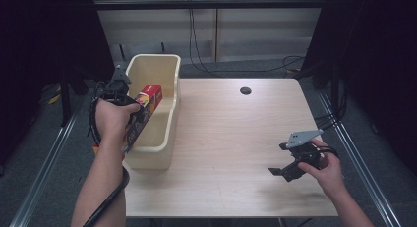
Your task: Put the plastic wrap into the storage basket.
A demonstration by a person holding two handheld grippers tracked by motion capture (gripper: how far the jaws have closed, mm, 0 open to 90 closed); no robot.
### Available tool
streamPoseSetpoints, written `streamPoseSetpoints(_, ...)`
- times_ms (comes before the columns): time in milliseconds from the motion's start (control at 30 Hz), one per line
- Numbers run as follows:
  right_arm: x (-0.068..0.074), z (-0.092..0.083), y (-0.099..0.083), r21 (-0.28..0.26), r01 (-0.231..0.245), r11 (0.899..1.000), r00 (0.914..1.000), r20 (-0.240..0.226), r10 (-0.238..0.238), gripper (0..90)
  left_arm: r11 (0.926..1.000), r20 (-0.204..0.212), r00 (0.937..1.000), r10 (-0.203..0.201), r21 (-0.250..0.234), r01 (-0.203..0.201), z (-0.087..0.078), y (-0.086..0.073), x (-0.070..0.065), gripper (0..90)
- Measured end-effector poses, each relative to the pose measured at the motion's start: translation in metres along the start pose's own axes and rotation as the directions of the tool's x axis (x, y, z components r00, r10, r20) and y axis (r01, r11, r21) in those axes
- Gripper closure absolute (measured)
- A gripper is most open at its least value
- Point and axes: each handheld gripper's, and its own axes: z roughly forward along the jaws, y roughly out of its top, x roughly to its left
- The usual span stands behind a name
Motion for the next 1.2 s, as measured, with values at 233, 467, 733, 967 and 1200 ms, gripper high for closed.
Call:
streamPoseSetpoints(233, -0.001, 0.001, -0.001, 0.004, -0.001, 1.0, 1.0, -0.006, 0.001, 2.7, 0.9995, 0.0, 1.0, -0.008, 0.029, 0.008, 0.007, 0.0, 0.004, 39.3)
streamPoseSetpoints(467, -0.001, 0.001, -0.001, 0.002, 0.001, 1.0, 1.0, 0.009, -0.001, 2.8, 0.9985, -0.008, 0.9997, -0.022, 0.049, 0.023, 0.011, 0.001, 0.004, 39.1)
streamPoseSetpoints(733, -0.001, -0.001, -0.003, 0.0, -0.004, 1.0, 1.0, 0.002, 0.004, 2.7, 0.997, -0.028, 0.9994, -0.017, 0.076, 0.019, 0.014, 0.004, 0.0, 38.8)
streamPoseSetpoints(967, -0.002, -0.001, -0.004, -0.004, -0.004, 1.0, 1.0, 0.001, 0.004, 2.8, 0.9955, -0.028, 0.9994, -0.018, 0.092, 0.02, 0.013, 0.008, -0.003, 36.5)
streamPoseSetpoints(1200, -0.001, -0.001, -0.003, 0.001, -0.002, 1.0, 1.0, 0.003, 0.002, 2.7, 0.9966, -0.04, 0.9992, -0.004, 0.082, 0.007, 0.005, 0.01, -0.008, 33.6)
